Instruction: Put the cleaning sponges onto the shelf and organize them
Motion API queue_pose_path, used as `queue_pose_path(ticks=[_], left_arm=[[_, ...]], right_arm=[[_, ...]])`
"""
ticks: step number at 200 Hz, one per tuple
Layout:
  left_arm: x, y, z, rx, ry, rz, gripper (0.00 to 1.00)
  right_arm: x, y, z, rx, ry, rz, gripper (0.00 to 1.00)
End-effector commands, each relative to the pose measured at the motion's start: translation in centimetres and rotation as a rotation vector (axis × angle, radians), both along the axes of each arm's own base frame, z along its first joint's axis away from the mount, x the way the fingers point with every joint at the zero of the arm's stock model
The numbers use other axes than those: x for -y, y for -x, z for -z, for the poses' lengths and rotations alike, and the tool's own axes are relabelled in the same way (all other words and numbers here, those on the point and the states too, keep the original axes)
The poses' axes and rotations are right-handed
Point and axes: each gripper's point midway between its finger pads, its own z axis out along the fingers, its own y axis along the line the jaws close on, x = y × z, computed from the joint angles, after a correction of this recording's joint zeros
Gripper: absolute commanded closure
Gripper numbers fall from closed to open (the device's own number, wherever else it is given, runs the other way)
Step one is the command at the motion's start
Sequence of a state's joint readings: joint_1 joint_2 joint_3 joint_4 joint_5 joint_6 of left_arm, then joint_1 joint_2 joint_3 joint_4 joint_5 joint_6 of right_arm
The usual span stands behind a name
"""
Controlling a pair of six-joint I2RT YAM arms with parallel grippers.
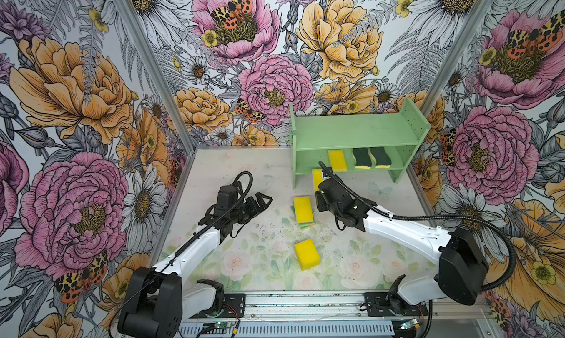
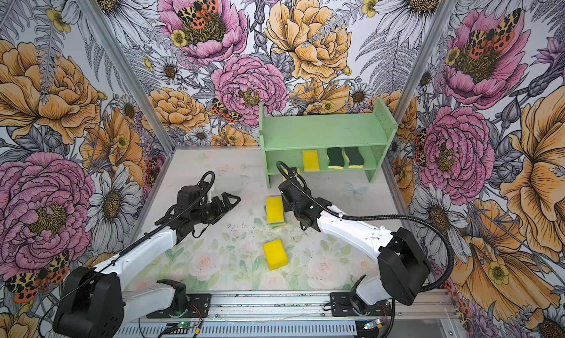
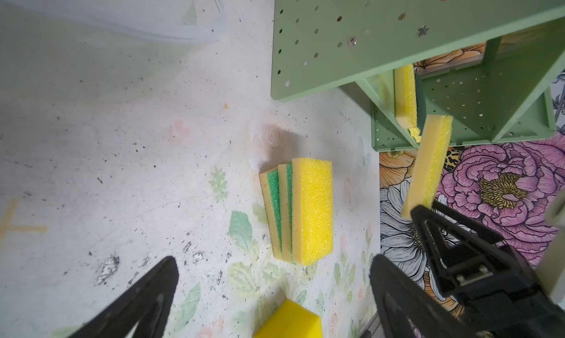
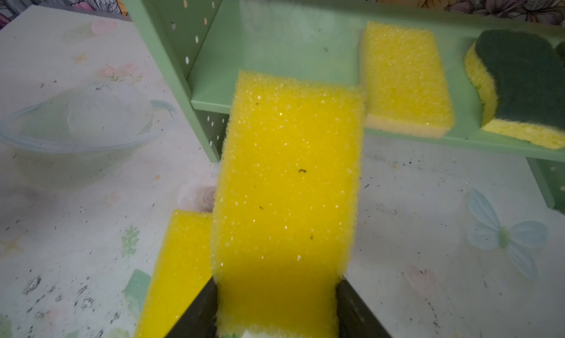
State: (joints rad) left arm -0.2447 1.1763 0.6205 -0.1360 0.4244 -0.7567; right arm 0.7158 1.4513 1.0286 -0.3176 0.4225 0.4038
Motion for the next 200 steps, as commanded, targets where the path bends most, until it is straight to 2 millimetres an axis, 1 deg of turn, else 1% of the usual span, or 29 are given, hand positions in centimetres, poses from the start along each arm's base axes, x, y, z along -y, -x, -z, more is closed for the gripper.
queue_pose_path(ticks=[1,39,77,136,200], left_arm=[[0.2,-0.3,-0.9,0.037,0.006,0.023,0.01],[0.2,-0.5,-1.0,0.04,0.004,0.027,0.01],[0.1,-0.5,-0.7,0.032,0.002,0.029,0.01],[-0.1,-0.7,-0.5,0.029,0.001,0.027,0.01],[-0.1,-0.8,-0.5,0.028,0.003,0.029,0.01]], right_arm=[[0.2,-1.7,-1.8,0.078,-0.027,-0.006,0.44],[0.6,-4.3,-1.6,0.108,-0.036,0.006,0.44],[-0.3,-6.3,-1.8,0.166,-0.046,-0.011,0.45],[-1.1,-8.3,-1.8,0.212,-0.076,-0.012,0.45],[-0.4,-10.6,-2.0,0.249,-0.089,0.025,0.45]])
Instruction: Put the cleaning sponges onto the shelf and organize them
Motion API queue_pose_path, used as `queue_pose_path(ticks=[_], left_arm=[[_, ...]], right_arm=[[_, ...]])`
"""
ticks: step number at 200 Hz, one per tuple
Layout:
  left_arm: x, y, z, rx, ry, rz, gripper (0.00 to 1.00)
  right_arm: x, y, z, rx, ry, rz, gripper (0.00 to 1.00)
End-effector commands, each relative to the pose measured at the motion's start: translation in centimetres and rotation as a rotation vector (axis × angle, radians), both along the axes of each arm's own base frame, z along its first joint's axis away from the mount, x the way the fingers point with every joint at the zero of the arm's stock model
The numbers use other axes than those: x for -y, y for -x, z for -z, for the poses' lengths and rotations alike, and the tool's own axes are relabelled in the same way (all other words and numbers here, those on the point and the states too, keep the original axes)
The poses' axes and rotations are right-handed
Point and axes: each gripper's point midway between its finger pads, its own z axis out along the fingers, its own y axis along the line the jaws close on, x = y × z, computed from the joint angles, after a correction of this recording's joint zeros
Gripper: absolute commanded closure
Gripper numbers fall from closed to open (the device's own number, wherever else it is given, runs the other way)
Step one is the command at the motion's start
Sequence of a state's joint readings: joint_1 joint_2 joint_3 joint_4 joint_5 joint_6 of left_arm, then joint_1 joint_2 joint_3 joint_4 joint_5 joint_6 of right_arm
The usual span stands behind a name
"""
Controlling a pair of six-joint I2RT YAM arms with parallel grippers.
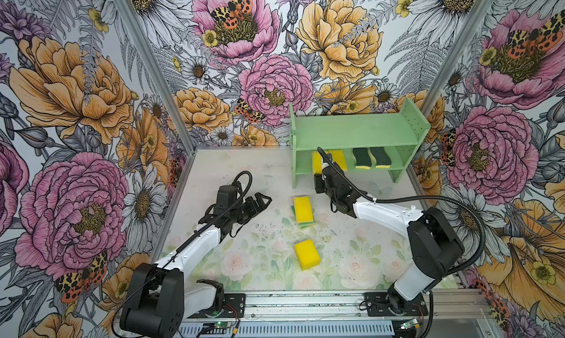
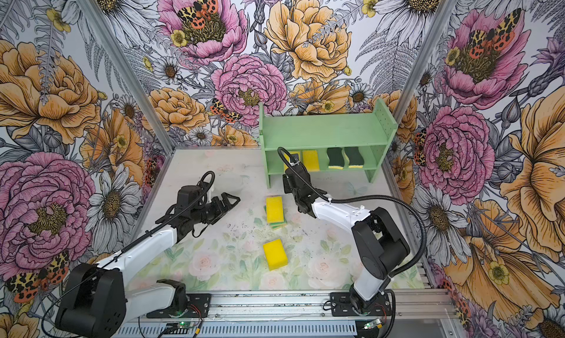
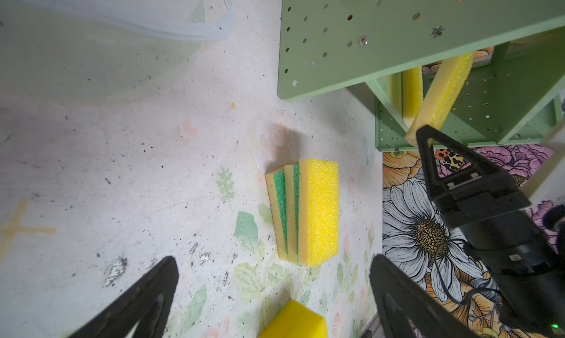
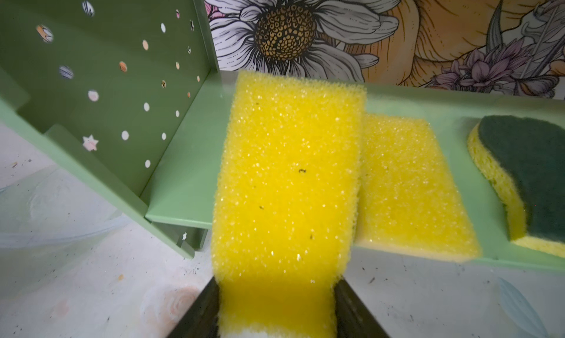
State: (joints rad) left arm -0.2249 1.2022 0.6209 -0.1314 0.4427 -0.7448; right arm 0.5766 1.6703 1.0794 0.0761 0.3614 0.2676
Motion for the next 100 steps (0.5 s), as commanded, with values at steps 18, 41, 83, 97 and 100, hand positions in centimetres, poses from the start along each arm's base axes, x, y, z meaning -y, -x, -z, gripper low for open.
queue_pose_path(ticks=[18,41,83,97,100], left_arm=[[0.4,-0.5,-1.1,0.044,0.006,0.032,0.01],[0.3,-0.6,-1.2,0.045,0.007,0.028,0.01],[0.3,-0.5,-1.1,0.041,0.005,0.029,0.01],[0.3,-0.5,-1.1,0.041,0.004,0.031,0.01],[0.2,-0.5,-1.1,0.043,0.003,0.03,0.01]], right_arm=[[-0.1,-2.3,-2.2,0.082,-0.036,0.015,0.45],[0.3,-3.0,-2.0,0.088,-0.036,0.032,0.45],[0.5,-3.9,-1.7,0.093,-0.045,0.048,0.45],[0.5,-4.1,-1.6,0.096,-0.046,0.052,0.45],[0.5,-4.1,-1.6,0.097,-0.046,0.052,0.45]])
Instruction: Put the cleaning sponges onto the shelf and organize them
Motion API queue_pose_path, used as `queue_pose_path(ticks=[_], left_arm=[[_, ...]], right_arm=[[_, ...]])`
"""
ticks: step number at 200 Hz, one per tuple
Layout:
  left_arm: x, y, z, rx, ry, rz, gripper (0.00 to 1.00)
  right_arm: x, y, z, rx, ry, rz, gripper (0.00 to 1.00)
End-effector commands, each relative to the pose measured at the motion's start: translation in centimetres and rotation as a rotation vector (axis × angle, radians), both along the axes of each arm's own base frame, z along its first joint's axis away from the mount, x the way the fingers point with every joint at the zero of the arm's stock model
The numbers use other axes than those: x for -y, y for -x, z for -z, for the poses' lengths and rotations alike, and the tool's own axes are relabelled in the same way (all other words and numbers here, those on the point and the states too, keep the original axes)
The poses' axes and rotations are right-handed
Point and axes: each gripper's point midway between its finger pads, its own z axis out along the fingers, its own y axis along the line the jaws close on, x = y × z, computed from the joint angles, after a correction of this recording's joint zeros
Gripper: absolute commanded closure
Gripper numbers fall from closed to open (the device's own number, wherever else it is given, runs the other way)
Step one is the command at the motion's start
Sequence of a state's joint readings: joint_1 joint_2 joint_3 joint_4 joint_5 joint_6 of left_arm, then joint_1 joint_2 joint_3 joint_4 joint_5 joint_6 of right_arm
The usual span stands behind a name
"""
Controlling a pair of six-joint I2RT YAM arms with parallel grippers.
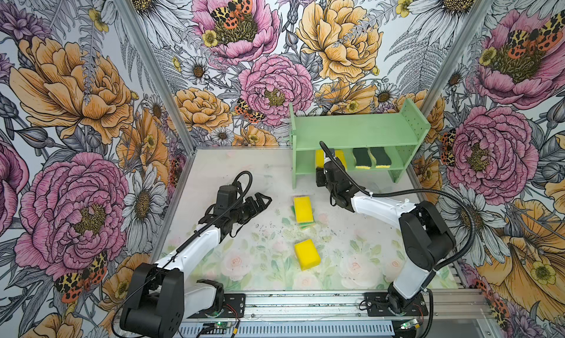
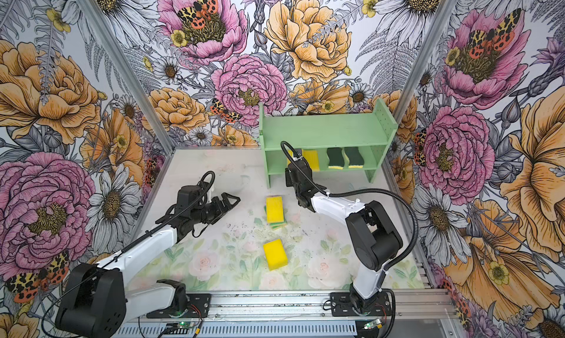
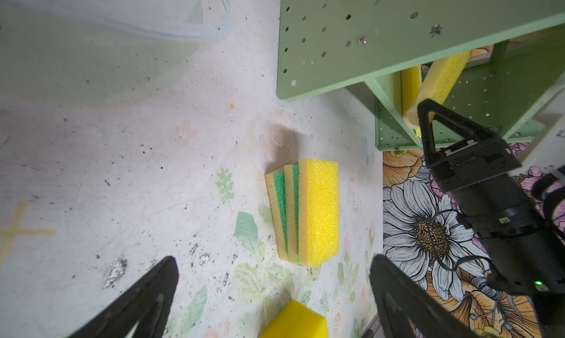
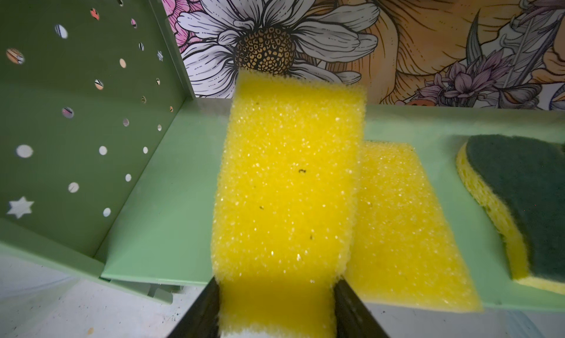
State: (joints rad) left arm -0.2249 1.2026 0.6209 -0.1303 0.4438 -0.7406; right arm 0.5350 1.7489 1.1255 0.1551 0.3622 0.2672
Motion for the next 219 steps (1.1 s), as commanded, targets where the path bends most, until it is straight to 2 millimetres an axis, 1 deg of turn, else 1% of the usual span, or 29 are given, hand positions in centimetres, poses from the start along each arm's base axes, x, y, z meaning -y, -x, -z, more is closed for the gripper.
queue_pose_path(ticks=[1,61,155,182,219], left_arm=[[0.2,-0.5,-1.1,0.039,0.005,0.027,0.01],[0.1,-0.6,-0.9,0.034,0.003,0.024,0.01],[0.1,-0.5,-0.8,0.029,0.001,0.022,0.01],[0.1,-0.5,-0.9,0.029,0.002,0.02,0.01],[0.1,-0.5,-0.9,0.031,0.002,0.019,0.01]], right_arm=[[-0.2,-1.3,-1.7,0.057,-0.021,0.011,0.46],[-0.1,-1.9,-1.4,0.057,-0.027,0.016,0.46],[0.3,-2.4,0.0,0.031,-0.002,0.02,0.45],[0.4,-2.4,-0.1,0.036,-0.003,0.02,0.45],[0.4,-2.3,0.1,0.042,-0.005,0.016,0.45]])
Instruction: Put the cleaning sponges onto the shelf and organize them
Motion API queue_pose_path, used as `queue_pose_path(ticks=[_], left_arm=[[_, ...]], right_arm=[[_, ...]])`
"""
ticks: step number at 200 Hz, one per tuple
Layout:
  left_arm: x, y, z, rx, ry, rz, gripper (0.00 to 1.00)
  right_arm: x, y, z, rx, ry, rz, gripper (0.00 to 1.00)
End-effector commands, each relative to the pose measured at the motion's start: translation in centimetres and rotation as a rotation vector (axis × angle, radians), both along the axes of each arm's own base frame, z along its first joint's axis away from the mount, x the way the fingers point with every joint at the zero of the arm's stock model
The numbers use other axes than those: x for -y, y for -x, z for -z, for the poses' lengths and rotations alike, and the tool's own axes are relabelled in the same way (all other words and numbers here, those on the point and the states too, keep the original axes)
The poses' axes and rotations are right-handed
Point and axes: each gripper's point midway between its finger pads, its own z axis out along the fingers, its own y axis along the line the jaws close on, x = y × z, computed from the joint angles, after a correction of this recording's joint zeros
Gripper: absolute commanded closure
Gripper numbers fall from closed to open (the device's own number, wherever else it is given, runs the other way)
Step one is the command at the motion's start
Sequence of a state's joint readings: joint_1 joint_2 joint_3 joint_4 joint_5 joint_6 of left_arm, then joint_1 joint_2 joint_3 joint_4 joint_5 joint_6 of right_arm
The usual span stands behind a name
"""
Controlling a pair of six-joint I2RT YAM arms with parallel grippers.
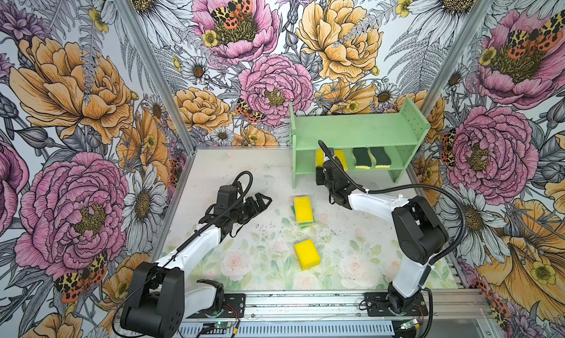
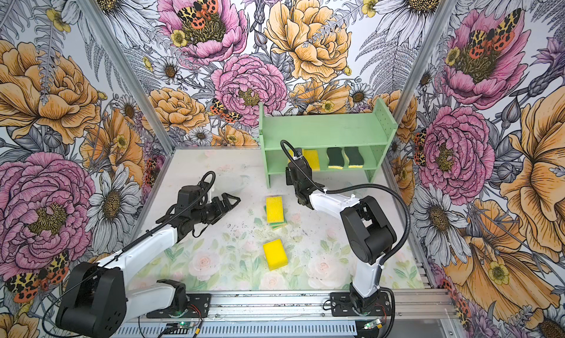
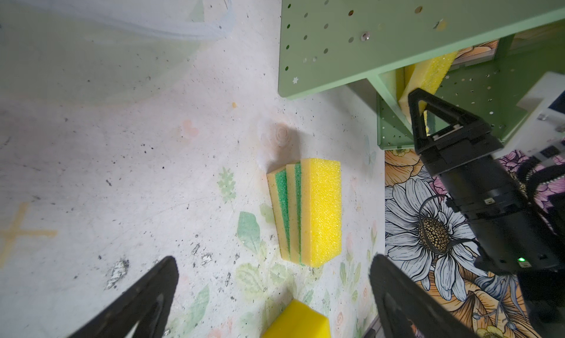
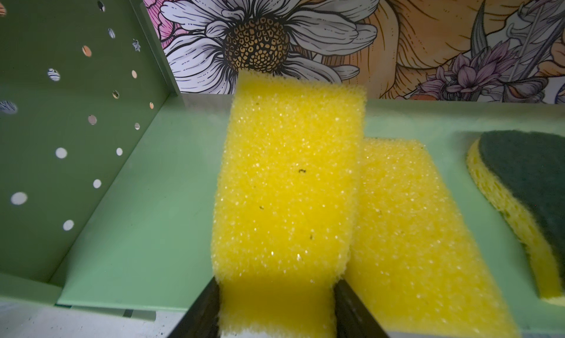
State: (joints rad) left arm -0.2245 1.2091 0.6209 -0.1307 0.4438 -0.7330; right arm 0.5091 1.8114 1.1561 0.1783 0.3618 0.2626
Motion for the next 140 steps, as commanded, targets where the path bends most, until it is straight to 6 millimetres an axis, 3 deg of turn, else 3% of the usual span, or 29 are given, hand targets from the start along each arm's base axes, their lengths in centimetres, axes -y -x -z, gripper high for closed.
queue_pose_path(ticks=[1,140], left_arm=[[0.1,-0.5,-1.1,0.032,0.009,0.016,0.01],[-0.1,-0.3,-1.2,0.034,0.004,0.008,0.01]], right_arm=[[-0.2,-0.7,-1.2,0.05,-0.013,-0.008,0.45],[-0.1,-0.5,0.0,0.06,-0.001,-0.007,0.45]])
